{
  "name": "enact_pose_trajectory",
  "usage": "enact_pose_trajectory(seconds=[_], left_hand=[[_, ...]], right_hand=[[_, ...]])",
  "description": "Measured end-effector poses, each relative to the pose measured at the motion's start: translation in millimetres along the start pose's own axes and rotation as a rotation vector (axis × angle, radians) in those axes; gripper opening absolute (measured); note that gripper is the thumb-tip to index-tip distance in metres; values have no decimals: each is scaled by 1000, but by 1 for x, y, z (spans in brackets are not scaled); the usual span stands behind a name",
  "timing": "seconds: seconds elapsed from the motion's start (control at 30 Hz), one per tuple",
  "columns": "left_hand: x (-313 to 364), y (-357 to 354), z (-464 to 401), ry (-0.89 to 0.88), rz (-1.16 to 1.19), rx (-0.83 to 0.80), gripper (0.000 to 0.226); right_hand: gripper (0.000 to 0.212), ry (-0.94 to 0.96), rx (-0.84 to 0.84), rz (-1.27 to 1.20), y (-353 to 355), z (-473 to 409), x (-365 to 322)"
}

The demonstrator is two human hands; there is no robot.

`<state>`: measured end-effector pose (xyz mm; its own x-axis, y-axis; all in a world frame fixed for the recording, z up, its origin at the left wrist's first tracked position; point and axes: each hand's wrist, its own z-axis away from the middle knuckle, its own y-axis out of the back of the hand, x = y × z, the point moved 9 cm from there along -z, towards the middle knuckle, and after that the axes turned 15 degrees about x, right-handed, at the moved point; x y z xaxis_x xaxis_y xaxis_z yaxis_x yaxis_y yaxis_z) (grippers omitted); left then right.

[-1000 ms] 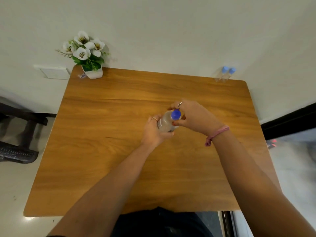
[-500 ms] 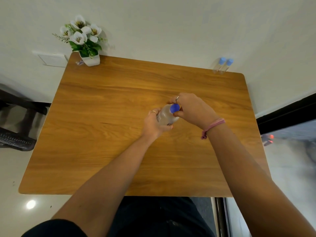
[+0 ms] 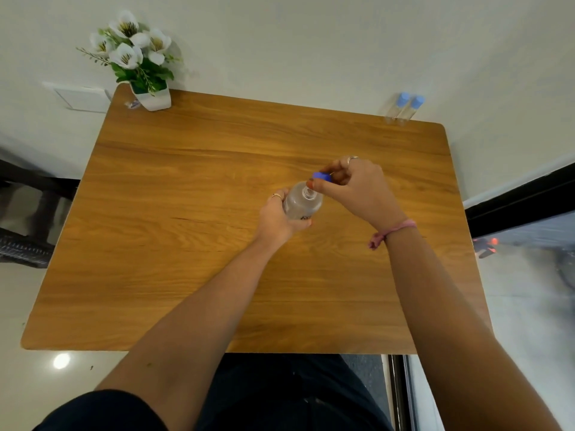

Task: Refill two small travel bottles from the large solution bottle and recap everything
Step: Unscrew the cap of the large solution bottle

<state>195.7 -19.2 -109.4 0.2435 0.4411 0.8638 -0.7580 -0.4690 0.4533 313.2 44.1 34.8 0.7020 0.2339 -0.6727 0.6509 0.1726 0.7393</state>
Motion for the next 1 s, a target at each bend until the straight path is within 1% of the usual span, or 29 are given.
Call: enact_pose_trajectory(seconds=[0.1, 0.23, 0.33, 0.5, 0.57, 0.63, 0.7, 0.73, 0.8, 0.9, 1.0], left_hand=[[-2, -3, -3, 7, 6, 2, 74], [-3, -4, -6, 2, 10, 1, 76], [-3, -4, -5, -11, 13, -8, 79], [1, -3, -4, -54, -21, -23, 79], [1, -4, -3, -84, -72, -71, 82], [-4, -6, 0, -99, -161, -164, 90], [-17, -3, 2, -66, -241, -235, 94], [-24, 1, 0, -44, -254, -237, 91], [-31, 13, -5, 5, -214, -177, 79], [-34, 29, -16, 57, -114, -36, 59], [-34, 37, -24, 84, 1, 52, 48]], right_hand=[[33, -152, 1, -284, -1, 8, 30], [36, -308, 72, -449, -10, 19, 76], [44, -367, 64, -425, -24, 26, 106], [40, -428, 89, -372, -51, 28, 139], [40, -430, 94, -350, -59, 28, 145], [39, -412, 72, -291, -66, 28, 147], [39, -373, 43, -218, -72, 28, 148], [39, -366, 34, -195, -74, 28, 149], [40, -373, 21, -175, -78, 27, 153], [40, -365, 13, -130, -85, 25, 158], [40, -355, 13, -106, -89, 22, 159]])
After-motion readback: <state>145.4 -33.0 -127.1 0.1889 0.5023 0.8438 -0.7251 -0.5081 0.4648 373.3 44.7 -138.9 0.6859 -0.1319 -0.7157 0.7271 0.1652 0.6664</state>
